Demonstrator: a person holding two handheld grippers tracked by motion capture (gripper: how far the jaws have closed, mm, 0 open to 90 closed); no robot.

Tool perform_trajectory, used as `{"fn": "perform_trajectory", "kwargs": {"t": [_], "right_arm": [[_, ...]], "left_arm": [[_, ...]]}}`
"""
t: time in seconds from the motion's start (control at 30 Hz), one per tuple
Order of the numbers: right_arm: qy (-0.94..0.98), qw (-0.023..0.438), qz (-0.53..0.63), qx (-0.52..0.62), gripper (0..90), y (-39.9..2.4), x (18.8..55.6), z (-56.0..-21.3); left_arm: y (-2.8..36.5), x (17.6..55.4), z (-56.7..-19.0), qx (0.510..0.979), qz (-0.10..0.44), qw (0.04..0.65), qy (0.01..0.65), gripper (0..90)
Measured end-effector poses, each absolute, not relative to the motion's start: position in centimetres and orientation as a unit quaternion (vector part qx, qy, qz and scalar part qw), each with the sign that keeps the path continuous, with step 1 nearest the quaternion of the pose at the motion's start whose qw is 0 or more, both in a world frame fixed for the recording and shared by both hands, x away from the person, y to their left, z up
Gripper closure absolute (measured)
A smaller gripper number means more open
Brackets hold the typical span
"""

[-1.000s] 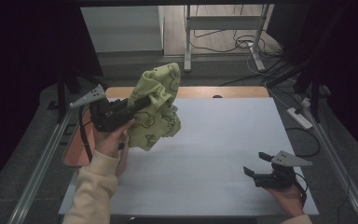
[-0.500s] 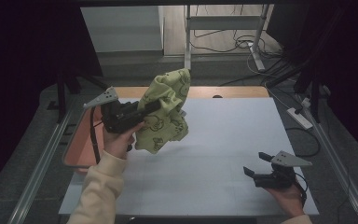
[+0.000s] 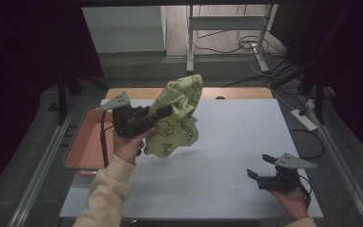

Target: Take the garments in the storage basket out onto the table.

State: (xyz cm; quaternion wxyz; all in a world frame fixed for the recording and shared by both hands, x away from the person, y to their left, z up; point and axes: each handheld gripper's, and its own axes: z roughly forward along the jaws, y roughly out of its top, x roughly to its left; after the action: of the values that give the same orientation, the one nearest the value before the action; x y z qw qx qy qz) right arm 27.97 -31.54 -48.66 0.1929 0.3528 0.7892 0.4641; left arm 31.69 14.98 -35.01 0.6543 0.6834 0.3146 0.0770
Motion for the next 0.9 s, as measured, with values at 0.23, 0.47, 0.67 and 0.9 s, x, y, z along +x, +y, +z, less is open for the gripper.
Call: {"fn": "perform_trajectory", "kwargs": {"t": [0.23,0.47,0.67,0.9], "right_arm": [[0.789,0.193,0.464,0.353,14.4,-31.5,28.0,-48.7],[0.79,0.193,0.463,0.352,14.4,-31.4,28.0,-48.7],[0.79,0.191,0.464,0.352,14.5,-31.4,28.1,-48.7],[0.791,0.192,0.463,0.351,14.4,-31.4,28.1,-48.7]], "left_arm": [[14.1,31.8,-35.3,0.686,0.066,0.658,0.305,67.2],[13.3,31.7,-35.5,0.689,0.062,0.657,0.299,67.2],[11.7,31.8,-36.4,0.703,0.043,0.646,0.295,67.2],[10.3,32.0,-37.3,0.717,0.036,0.633,0.289,67.1]]}}
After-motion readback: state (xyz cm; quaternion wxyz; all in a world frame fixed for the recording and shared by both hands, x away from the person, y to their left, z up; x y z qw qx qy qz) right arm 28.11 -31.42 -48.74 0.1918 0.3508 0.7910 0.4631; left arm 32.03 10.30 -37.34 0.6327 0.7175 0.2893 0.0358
